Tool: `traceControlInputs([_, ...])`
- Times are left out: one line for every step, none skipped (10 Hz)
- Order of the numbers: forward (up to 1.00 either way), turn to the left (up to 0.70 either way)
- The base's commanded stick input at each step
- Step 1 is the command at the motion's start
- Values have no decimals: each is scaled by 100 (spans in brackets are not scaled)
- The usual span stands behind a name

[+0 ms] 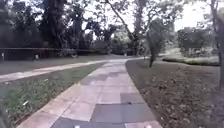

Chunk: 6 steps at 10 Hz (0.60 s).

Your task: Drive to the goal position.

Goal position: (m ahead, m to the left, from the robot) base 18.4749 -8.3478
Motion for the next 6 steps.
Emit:
traceControlInputs([70,0])
traceControlInputs([70,0])
traceControlInputs([70,0])
traceControlInputs([70,0])
traceControlInputs([70,0])
traceControlInputs([70,0])
